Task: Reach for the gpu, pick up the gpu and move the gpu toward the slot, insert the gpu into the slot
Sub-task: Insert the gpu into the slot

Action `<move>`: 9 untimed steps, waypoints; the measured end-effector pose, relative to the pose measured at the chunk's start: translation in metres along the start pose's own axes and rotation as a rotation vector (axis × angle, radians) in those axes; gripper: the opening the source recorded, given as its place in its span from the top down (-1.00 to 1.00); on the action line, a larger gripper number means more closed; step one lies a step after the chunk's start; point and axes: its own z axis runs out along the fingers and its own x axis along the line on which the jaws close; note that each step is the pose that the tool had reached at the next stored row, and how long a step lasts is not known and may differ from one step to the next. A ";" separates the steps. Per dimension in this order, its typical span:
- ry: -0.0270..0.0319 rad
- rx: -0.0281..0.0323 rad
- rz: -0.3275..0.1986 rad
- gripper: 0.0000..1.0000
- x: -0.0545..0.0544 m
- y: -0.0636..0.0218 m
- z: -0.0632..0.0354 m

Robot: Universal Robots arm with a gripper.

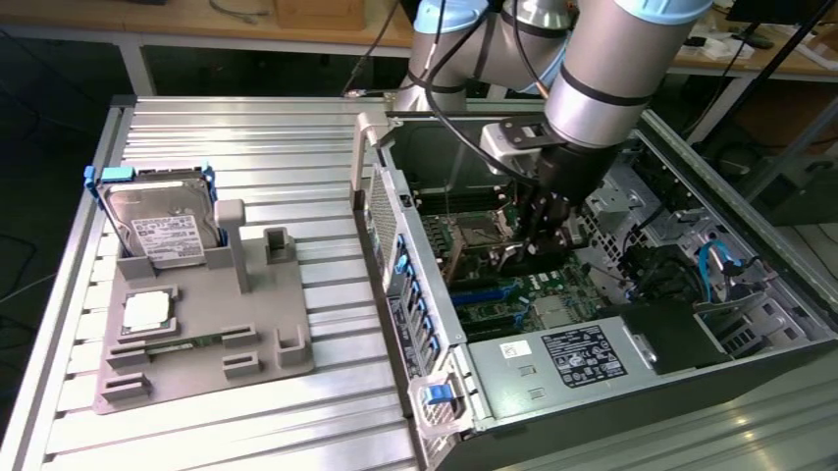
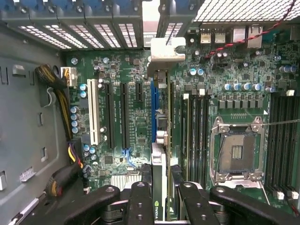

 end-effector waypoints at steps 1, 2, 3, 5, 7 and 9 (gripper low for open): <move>0.0000 0.0000 0.000 0.47 0.000 0.0019 -0.0001; -0.0002 0.0002 0.000 0.47 0.000 0.0036 -0.0001; -0.0003 0.0004 0.000 0.47 0.000 0.0051 -0.0001; -0.0005 0.0005 0.000 0.47 0.000 0.0066 0.0001; -0.0006 0.0005 0.000 0.47 0.000 0.0083 0.0003; -0.0007 0.0005 0.000 0.47 0.000 0.0107 0.0004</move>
